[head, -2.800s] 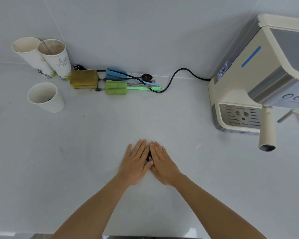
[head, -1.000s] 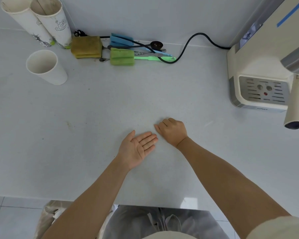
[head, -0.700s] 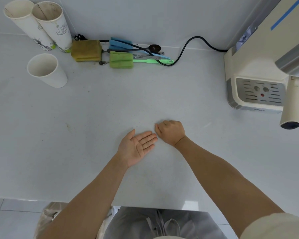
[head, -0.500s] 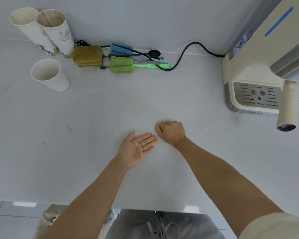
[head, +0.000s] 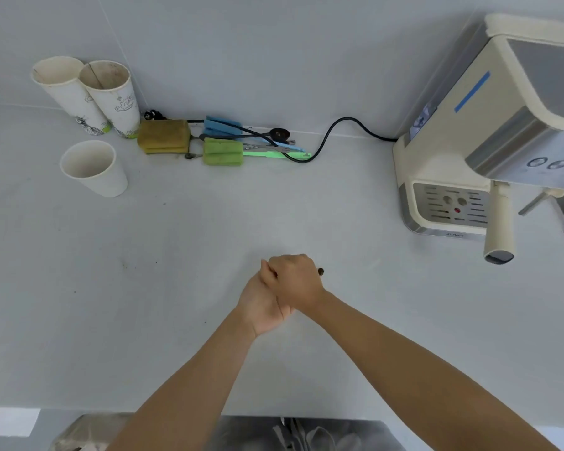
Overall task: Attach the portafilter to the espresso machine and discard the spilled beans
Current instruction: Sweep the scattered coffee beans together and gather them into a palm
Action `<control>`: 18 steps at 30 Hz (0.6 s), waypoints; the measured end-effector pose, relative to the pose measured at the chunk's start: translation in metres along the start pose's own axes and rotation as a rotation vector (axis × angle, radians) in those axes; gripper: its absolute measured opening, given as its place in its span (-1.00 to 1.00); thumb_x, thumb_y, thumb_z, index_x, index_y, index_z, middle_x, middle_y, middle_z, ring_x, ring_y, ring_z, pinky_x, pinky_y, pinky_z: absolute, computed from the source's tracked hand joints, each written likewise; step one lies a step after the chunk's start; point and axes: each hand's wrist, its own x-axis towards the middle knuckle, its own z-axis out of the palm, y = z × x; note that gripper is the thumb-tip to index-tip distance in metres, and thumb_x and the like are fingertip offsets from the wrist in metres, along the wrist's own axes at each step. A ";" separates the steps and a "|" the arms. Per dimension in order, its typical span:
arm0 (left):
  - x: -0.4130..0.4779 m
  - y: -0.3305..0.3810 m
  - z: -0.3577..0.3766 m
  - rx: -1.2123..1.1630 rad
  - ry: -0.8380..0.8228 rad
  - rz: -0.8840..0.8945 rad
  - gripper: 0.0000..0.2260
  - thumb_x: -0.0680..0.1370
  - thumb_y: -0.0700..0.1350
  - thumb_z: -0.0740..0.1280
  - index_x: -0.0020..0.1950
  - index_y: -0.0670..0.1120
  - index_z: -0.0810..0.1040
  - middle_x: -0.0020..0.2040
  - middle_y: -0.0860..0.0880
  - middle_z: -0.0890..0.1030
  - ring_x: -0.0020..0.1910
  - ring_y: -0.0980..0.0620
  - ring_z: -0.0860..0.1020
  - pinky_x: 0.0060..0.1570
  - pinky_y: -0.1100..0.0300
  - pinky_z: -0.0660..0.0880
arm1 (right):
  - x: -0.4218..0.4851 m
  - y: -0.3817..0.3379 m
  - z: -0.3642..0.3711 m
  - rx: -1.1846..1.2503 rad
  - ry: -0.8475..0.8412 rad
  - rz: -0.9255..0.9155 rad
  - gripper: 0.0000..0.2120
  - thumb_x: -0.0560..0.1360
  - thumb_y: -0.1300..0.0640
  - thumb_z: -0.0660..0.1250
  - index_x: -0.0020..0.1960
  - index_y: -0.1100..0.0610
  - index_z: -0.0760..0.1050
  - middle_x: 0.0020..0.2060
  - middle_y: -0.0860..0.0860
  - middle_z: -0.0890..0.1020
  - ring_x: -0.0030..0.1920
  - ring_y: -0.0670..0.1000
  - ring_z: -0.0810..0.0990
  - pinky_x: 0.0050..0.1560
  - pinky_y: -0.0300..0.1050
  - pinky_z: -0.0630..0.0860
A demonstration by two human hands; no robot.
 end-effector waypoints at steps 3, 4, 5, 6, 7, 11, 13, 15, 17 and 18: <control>0.001 -0.006 0.001 -0.044 -0.035 -0.019 -0.57 0.62 0.00 -0.06 0.13 -0.26 0.47 -0.06 -0.23 0.69 0.05 -0.15 0.58 0.02 0.08 0.51 | -0.006 -0.009 0.001 -0.094 0.000 -0.012 -0.65 0.36 0.16 0.14 -0.53 0.10 0.06 -0.74 0.03 0.21 -0.62 -0.04 0.06 -0.52 -0.33 0.05; 0.001 -0.006 0.000 -0.041 -0.038 -0.023 -0.54 0.62 0.02 -0.06 0.13 -0.27 0.47 -0.06 -0.24 0.69 0.05 -0.15 0.58 0.04 0.08 0.50 | -0.007 -0.011 0.000 -0.108 0.012 -0.025 -0.64 0.35 0.18 0.17 -0.52 0.10 0.06 -0.74 0.04 0.25 -0.61 -0.04 0.06 -0.51 -0.33 0.03; 0.000 -0.007 0.000 -0.033 -0.036 -0.024 -0.54 0.62 0.03 -0.06 0.13 -0.27 0.47 -0.06 -0.23 0.70 0.03 -0.14 0.60 0.04 0.08 0.51 | -0.008 -0.012 -0.001 -0.113 0.024 -0.032 -0.63 0.34 0.19 0.19 -0.53 0.10 0.08 -0.74 0.04 0.25 -0.61 -0.05 0.07 -0.50 -0.33 0.02; -0.001 -0.008 0.000 -0.031 -0.033 -0.024 -0.55 0.62 0.02 -0.06 0.13 -0.26 0.47 -0.06 -0.22 0.70 0.04 -0.13 0.60 0.05 0.09 0.49 | -0.008 -0.012 -0.002 -0.115 0.031 -0.030 -0.63 0.35 0.19 0.18 -0.56 0.12 0.12 -0.73 0.03 0.25 -0.60 -0.05 0.08 -0.51 -0.33 0.02; -0.001 -0.008 0.000 -0.040 -0.039 -0.027 -0.56 0.62 0.01 -0.06 0.12 -0.27 0.47 -0.08 -0.22 0.70 0.05 -0.13 0.57 0.04 0.09 0.47 | -0.009 -0.012 -0.003 -0.116 0.031 -0.024 -0.63 0.37 0.17 0.17 -0.59 0.14 0.18 -0.72 0.03 0.28 -0.60 -0.05 0.09 -0.51 -0.33 0.03; -0.005 -0.009 0.004 -0.115 -0.041 -0.038 -0.57 0.63 -0.05 -0.09 0.08 -0.31 0.46 -0.09 -0.26 0.69 0.09 -0.12 0.49 0.01 0.00 0.39 | -0.015 -0.015 -0.003 -0.127 0.021 -0.001 -0.63 0.41 0.15 0.14 -0.55 0.19 0.33 -0.66 0.04 0.41 -0.63 -0.04 0.27 -0.56 -0.31 0.13; -0.009 -0.010 0.005 -0.153 -0.036 -0.042 -0.58 0.63 -0.06 -0.08 0.10 -0.32 0.44 0.14 -0.25 0.57 0.24 -0.11 0.40 0.12 0.02 0.33 | -0.015 -0.019 -0.006 -0.147 0.014 0.017 -0.63 0.42 0.14 0.12 -0.54 0.18 0.34 -0.63 0.03 0.44 -0.62 -0.03 0.37 -0.58 -0.26 0.22; -0.009 -0.010 0.004 -0.168 -0.040 -0.040 -0.59 0.63 -0.07 -0.08 0.09 -0.32 0.44 0.20 -0.19 0.50 0.28 -0.12 0.34 0.20 0.01 0.25 | -0.018 -0.022 -0.007 -0.175 0.005 0.038 -0.63 0.43 0.14 0.11 -0.54 0.17 0.36 -0.61 0.01 0.45 -0.59 -0.04 0.39 -0.55 -0.23 0.27; -0.010 -0.009 0.003 -0.151 -0.030 -0.030 -0.59 0.63 -0.09 -0.09 0.08 -0.31 0.45 0.11 -0.22 0.53 0.22 -0.13 0.36 0.21 0.01 0.24 | -0.022 -0.026 -0.005 -0.173 -0.006 0.052 -0.59 0.48 0.17 0.06 -0.52 0.18 0.38 -0.58 0.02 0.47 -0.57 -0.04 0.41 -0.55 -0.26 0.36; -0.010 -0.009 0.002 -0.149 -0.027 -0.031 -0.60 0.63 -0.10 -0.09 0.08 -0.31 0.46 0.09 -0.23 0.53 0.20 -0.13 0.38 0.21 0.02 0.25 | -0.024 -0.028 -0.005 -0.174 0.001 0.056 -0.53 0.53 0.19 0.00 -0.51 0.18 0.39 -0.57 0.03 0.48 -0.57 -0.04 0.42 -0.55 -0.26 0.40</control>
